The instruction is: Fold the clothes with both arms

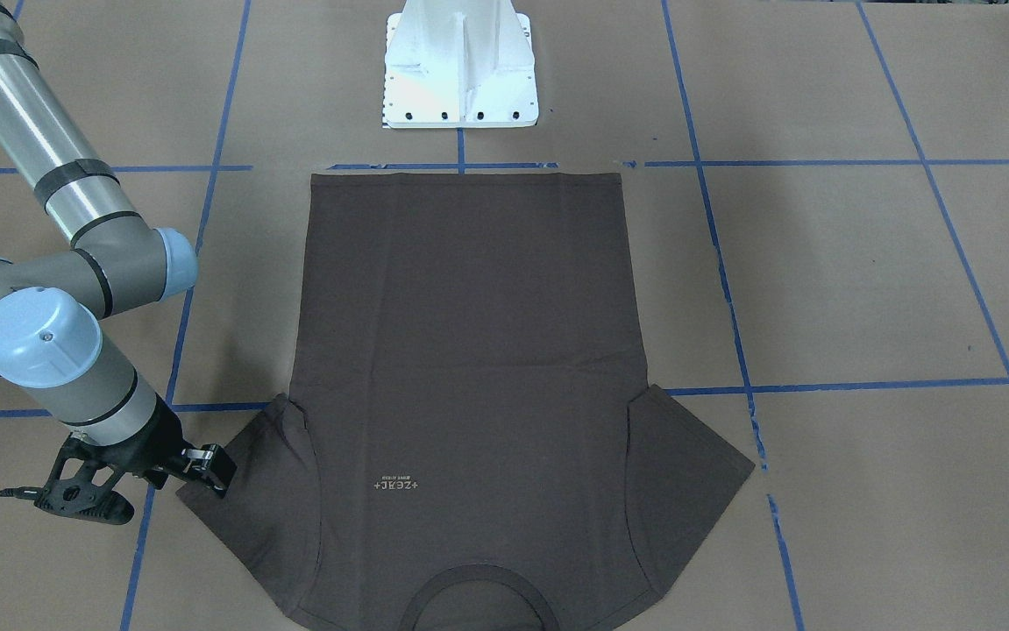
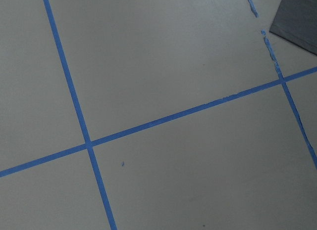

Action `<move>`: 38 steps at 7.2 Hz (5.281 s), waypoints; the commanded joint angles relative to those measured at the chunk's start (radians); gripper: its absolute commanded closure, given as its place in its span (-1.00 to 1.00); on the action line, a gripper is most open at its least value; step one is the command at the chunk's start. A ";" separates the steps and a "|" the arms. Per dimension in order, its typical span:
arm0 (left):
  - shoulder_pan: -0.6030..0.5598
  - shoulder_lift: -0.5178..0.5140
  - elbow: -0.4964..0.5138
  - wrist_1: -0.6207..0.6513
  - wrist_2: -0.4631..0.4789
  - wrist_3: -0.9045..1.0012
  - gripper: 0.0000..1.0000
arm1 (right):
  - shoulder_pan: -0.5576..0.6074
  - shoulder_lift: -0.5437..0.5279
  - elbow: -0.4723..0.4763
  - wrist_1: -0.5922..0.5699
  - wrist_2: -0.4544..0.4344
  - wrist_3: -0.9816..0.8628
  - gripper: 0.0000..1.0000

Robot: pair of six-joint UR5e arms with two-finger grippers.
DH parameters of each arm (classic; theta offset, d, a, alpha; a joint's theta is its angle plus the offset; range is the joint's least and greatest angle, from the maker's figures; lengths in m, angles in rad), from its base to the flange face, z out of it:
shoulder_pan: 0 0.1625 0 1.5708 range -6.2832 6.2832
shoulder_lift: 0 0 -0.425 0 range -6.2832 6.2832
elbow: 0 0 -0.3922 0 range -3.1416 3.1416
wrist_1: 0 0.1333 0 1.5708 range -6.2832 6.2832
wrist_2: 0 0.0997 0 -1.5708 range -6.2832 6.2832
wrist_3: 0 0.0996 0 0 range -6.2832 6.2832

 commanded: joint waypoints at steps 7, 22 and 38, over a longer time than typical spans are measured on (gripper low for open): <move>-0.002 -0.002 -0.003 0.000 -0.001 0.001 -1.00 | -0.009 -0.003 -0.043 0.000 -0.035 -0.001 -0.01; -0.002 0.009 -0.028 0.000 -0.030 0.000 -1.00 | -0.150 0.336 -0.222 -0.001 -0.183 0.198 1.00; 0.575 -0.646 0.785 -0.722 0.451 -1.134 -0.55 | 0.092 -0.271 0.631 0.015 0.162 0.192 -1.00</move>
